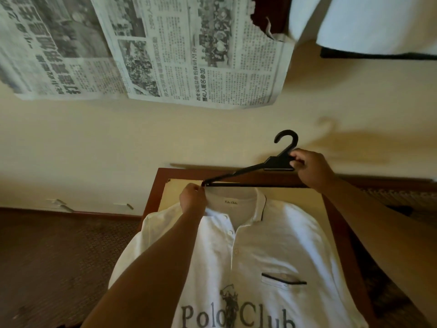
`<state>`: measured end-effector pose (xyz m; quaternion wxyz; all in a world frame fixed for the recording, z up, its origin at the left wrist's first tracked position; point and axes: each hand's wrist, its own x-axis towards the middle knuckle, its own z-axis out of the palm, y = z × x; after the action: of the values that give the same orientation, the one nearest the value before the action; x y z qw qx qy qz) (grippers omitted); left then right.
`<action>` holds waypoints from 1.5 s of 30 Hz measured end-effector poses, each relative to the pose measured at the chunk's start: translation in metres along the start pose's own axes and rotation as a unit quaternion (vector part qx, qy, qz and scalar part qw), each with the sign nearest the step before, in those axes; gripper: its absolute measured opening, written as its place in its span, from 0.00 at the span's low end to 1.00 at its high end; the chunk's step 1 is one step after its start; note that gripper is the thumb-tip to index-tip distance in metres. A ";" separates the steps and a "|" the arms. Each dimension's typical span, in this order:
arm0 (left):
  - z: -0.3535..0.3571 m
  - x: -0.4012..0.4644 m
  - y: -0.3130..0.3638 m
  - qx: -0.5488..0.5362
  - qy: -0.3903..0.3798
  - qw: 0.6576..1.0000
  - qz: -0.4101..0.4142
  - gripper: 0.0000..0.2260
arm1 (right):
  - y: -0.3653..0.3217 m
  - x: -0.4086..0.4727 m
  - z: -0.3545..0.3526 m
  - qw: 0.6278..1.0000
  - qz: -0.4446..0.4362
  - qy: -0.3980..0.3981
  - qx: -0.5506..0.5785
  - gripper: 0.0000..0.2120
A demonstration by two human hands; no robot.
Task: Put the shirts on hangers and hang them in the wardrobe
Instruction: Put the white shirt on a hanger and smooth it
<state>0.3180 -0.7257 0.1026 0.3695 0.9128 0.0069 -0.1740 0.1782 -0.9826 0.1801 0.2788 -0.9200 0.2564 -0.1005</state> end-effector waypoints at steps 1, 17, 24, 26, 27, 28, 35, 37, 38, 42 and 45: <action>0.001 0.002 0.000 0.007 -0.003 1.000 -0.004 0.10 | 0.002 -0.002 -0.001 1.000 0.006 -0.006 -0.003 0.14; 0.001 0.008 -0.003 -0.021 -0.018 0.999 0.025 0.07 | -0.022 -0.003 0.057 0.994 0.033 -0.105 -0.008 0.13; 0.012 0.011 0.006 -0.063 -0.046 0.995 0.068 0.07 | -0.063 0.007 0.127 0.985 0.050 -0.165 0.023 0.14; 0.014 0.012 0.007 -0.070 -0.054 0.994 0.069 0.07 | -0.068 0.010 0.140 0.983 0.060 -0.171 0.027 0.13; 0.015 0.012 0.005 -0.069 -0.054 0.994 0.066 0.07 | -0.069 0.011 0.145 0.983 0.064 -0.171 0.028 0.13; 0.016 0.013 0.002 -0.061 -0.052 0.995 0.065 0.07 | -0.067 0.012 0.149 0.982 0.066 -0.174 0.029 0.13; 0.023 0.006 -0.020 0.096 -0.086 0.983 0.131 0.16 | -0.047 -0.026 0.151 0.997 0.071 -0.025 -0.025 0.12; 0.028 -0.006 -0.027 0.193 -0.050 0.948 0.247 0.20 | -0.047 -0.058 0.156 0.993 0.110 0.018 -0.031 0.09; 0.032 -0.011 -0.029 0.217 -0.049 0.928 0.300 0.20 | -0.048 -0.073 0.160 0.989 0.143 0.013 -0.024 0.11; 0.049 -0.028 -0.028 0.285 -0.141 0.860 0.400 0.16 | -0.042 -0.103 0.177 0.964 0.264 -0.028 -0.021 0.31; 0.061 -0.030 -0.023 0.325 -0.153 0.844 0.399 0.15 | -0.038 -0.107 0.176 0.957 0.287 -0.023 -0.031 0.25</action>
<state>0.2676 -0.7465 0.0562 0.0859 0.8663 -0.4716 -0.1408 0.1612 -0.8178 0.0523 0.2736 -0.8177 0.5064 0.0133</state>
